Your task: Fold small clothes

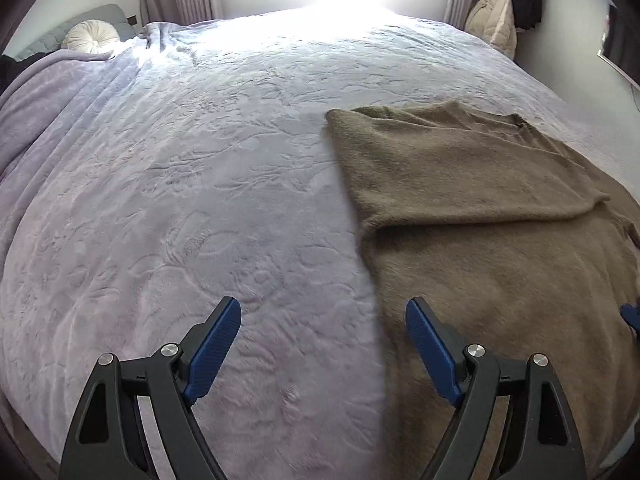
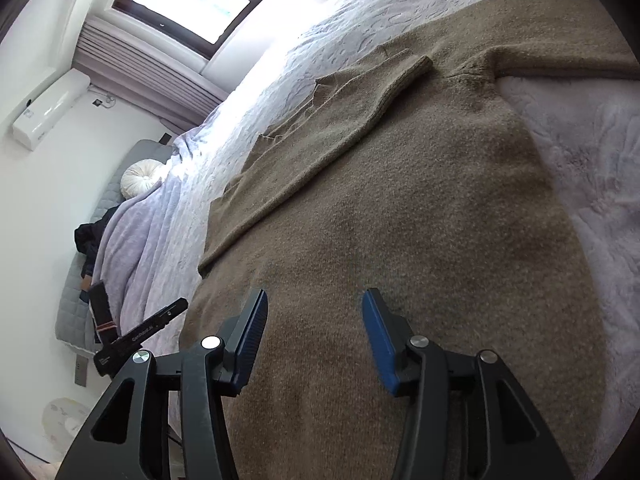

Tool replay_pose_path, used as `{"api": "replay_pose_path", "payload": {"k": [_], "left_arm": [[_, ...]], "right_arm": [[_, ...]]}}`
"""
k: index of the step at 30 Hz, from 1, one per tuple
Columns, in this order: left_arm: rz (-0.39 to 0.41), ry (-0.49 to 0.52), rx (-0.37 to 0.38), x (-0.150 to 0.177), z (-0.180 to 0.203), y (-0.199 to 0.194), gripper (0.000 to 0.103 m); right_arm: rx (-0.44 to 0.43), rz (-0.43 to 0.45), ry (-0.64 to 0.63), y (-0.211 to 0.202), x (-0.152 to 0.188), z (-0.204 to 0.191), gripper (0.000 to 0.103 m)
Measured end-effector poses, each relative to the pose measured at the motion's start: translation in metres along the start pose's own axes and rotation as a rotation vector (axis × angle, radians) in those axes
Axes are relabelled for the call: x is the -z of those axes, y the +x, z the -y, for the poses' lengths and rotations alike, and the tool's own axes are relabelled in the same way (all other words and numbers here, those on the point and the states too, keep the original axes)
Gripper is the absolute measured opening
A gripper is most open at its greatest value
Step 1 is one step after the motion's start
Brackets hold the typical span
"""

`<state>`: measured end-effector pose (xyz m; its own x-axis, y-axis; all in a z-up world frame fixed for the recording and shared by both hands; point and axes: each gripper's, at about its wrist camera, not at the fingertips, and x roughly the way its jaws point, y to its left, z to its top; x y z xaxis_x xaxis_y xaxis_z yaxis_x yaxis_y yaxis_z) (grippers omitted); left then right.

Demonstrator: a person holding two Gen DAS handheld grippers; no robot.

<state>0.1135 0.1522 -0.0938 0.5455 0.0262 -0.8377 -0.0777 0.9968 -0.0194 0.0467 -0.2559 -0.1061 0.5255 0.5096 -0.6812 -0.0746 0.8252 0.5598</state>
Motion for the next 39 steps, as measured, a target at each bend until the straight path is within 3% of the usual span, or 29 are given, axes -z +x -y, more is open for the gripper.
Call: {"api": "replay_pose_path", "payload": {"k": [8,14,17,20,25,29,34,39], "left_arm": [[-0.015,0.114,0.12,0.03,0.083,-0.033,0.086],[-0.07,0.197,0.115,0.081,0.136,-0.028,0.086],[-0.022,0.238,0.065,0.104,0.15,-0.039,0.086],[-0.021,0.247,0.066,0.114,0.154,-0.05,0.086],[-0.03,0.215,0.089,0.113,0.158,-0.066,0.086],[0.014,0.226,0.106,0.106,0.177,-0.086,0.086],[0.059,0.217,0.135,0.079,0.202,-0.101,0.086],[0.076,0.164,0.15,0.047,0.223,-0.099,0.086]], "right_arm": [[0.015,0.023,0.021,-0.033,0.023,0.007,0.057],[0.03,0.05,0.055,-0.068,0.043,0.026,0.057],[0.028,0.071,0.08,-0.087,0.053,0.039,0.057],[0.026,0.09,0.097,-0.104,0.061,0.049,0.057],[0.024,0.142,0.111,-0.129,0.066,0.06,0.057],[0.028,0.202,0.1,-0.149,0.059,0.063,0.057],[-0.018,0.33,0.138,-0.186,0.025,0.073,0.057],[0.009,0.492,0.265,-0.219,-0.021,0.112,0.059]]}}
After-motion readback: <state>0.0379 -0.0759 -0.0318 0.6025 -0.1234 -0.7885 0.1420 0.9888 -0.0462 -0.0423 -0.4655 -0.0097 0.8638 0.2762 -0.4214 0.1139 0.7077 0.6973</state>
